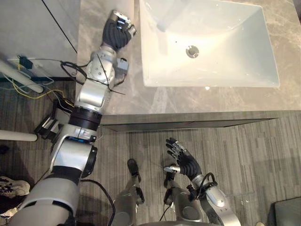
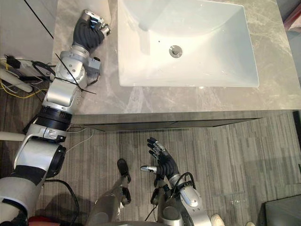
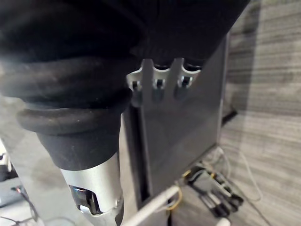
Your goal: Organize washtable
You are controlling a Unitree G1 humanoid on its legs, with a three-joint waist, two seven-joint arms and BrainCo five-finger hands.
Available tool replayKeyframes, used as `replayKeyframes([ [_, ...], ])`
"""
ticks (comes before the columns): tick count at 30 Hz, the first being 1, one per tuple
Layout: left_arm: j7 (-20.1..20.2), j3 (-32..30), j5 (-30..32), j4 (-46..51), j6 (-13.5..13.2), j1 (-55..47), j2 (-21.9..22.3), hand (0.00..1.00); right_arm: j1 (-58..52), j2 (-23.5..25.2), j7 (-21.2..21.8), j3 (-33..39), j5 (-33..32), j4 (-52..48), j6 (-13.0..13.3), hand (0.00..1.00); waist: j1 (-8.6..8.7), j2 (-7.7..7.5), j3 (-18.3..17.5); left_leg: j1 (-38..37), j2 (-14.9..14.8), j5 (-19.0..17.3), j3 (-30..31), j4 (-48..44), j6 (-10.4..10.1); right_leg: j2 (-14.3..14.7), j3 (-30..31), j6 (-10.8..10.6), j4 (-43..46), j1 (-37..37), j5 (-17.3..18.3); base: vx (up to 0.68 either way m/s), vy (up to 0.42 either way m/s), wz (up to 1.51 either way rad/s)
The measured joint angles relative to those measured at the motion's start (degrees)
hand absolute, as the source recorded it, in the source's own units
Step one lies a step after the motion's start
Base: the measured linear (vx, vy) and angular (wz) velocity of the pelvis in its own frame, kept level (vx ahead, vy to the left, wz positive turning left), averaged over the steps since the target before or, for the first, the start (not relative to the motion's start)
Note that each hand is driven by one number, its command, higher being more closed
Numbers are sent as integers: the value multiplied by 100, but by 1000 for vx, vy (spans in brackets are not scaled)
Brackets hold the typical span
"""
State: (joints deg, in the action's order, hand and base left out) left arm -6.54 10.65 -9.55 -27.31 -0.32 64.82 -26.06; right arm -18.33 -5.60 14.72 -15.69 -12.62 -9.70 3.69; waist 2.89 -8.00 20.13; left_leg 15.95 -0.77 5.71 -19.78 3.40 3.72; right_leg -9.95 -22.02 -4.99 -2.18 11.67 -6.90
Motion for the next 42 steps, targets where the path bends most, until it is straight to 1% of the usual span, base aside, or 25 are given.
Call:
replayKeyframes([
  [5,-12,16,1,-81,-7,367,-21,100,-9,-5,1,-7,0,-3,15,0,-52,-19,96,223,-28,-30,27,-48,-13,4,21,60,-13,201,-72,0,0,0],
  [7,-19,21,4,-98,-14,387,-64,100,-9,-26,-2,-7,-1,-2,22,0,-46,-20,106,255,-39,-31,46,-82,-14,10,21,54,-13,209,-81,0,0,0],
  [11,-129,52,12,-206,-11,576,-132,100,-10,-53,-8,-16,-1,-2,48,0,-48,-29,166,353,-136,-21,65,-134,-29,106,47,91,-72,270,-243,9,0,-2],
  [14,-188,49,12,-218,-15,650,-165,100,-11,-61,-9,-21,-1,-1,49,0,-44,-42,212,375,-136,-14,67,-131,-38,111,47,96,-108,273,-250,0,0,0],
  [15,-246,41,12,-218,-18,659,-189,100,-11,-72,-13,-39,-1,2,49,0,-37,-50,227,375,-136,-9,66,-127,-44,112,52,95,-108,277,-250,0,0,0],
  [22,-232,37,9,-205,-30,658,-226,100,0,-161,-78,-111,-3,8,50,0,-45,-63,252,358,-139,16,63,-117,-77,116,77,94,-109,270,-251,51,16,-1],
  [25,-220,-8,-1,60,-83,362,-225,100,118,-159,-81,-136,-6,98,49,0,-43,-59,250,248,-128,20,60,-82,-77,112,81,94,-119,181,-249,86,19,-3],
  [26,-194,-29,-57,418,-144,-14,-217,100,193,-158,-90,-153,-8,185,45,0,-51,-44,245,125,-109,27,48,-27,-72,112,77,92,-135,81,-247,98,13,-3],
  [27,-140,-40,-132,630,-176,-237,-197,100,223,-157,-93,-149,-8,211,44,0,-54,-25,240,70,-106,61,48,-26,-22,111,31,90,-136,30,-243,113,9,2],
  [28,-53,-98,-241,1069,-257,-741,-65,100,246,-156,-97,-104,-10,219,44,0,-68,37,211,-36,-93,61,63,-14,-22,106,-20,80,-134,-85,-230,129,10,16],
  [29,47,-162,-383,1499,-317,-1298,143,100,251,-157,-105,-51,-11,220,44,0,-66,118,160,-173,-41,60,107,47,-22,68,-88,7,-110,-220,-142,106,9,23],
  [30,81,-187,-440,1718,-349,-1587,254,100,251,-157,-107,-3,-11,224,44,0,-68,161,127,-239,-6,60,132,83,-23,56,-135,5,-98,-287,-69,144,6,37],
  [32,310,-213,-792,2586,-457,-3020,680,100,264,-146,-141,230,-8,301,41,0,-116,400,-157,-423,156,53,252,186,-20,-71,-266,-118,-53,-502,230,166,-5,38],
  [33,373,-240,-868,2774,-467,-3371,774,100,274,-145,-164,312,-8,340,41,0,-142,476,-221,-478,180,37,267,186,-11,-100,-302,-154,-28,-561,284,151,-7,25],
  [34,493,-287,-1039,3047,-489,-4106,955,100,284,-145,-215,523,-8,446,38,0,-205,635,-324,-603,201,20,306,186,-17,-129,-324,-188,38,-678,364,135,-8,19],
  [35,641,-451,-1284,3358,-554,-4879,1135,100,299,-138,-220,725,-8,588,37,0,-240,751,-451,-704,208,12,356,185,-26,-137,-373,-188,71,-792,431,121,-11,21],
  [36,677,-551,-1374,3510,-562,-5214,1210,100,305,-127,-220,831,-7,660,29,0,-252,790,-512,-746,209,9,399,186,-31,-138,-417,-211,79,-853,464,99,-30,27],
  [37,782,-787,-1513,3745,-546,-5840,1325,100,311,-59,-224,1034,-8,761,18,0,-284,843,-587,-873,200,-15,441,186,-68,-123,-485,-219,90,-1007,534,68,-51,18],
  [38,859,-1010,-1518,3933,-546,-6437,1420,100,317,2,-229,1228,-9,854,20,0,-363,855,-668,-1004,177,-40,470,187,-104,-114,-491,-204,89,-1141,586,54,-60,13],
  [39,903,-1117,-1517,4002,-542,-6717,1481,100,305,29,-230,1321,-9,881,20,0,-392,865,-725,-1052,170,-50,484,188,-118,-115,-500,-206,90,-1195,610,27,-55,14],
  [40,911,-1227,-1517,4074,-535,-7277,1638,100,270,81,-232,1469,-9,893,22,0,-391,891,-880,-1102,168,-59,560,190,-131,-117,-590,-220,96,-1289,665,13,-30,23],
  [41,926,-1283,-1530,4099,-529,-7533,1739,100,255,88,-234,1530,-10,893,23,0,-389,902,-939,-1134,169,-62,584,191,-134,-116,-634,-215,94,-1342,679,17,-26,32],
  [42,1034,-1360,-1713,4208,-523,-8283,2098,0,178,123,-258,1657,-12,906,24,0,-428,905,-1016,-1282,174,-91,657,193,-174,-117,-700,-206,93,-1493,729,-8,-17,24],
])
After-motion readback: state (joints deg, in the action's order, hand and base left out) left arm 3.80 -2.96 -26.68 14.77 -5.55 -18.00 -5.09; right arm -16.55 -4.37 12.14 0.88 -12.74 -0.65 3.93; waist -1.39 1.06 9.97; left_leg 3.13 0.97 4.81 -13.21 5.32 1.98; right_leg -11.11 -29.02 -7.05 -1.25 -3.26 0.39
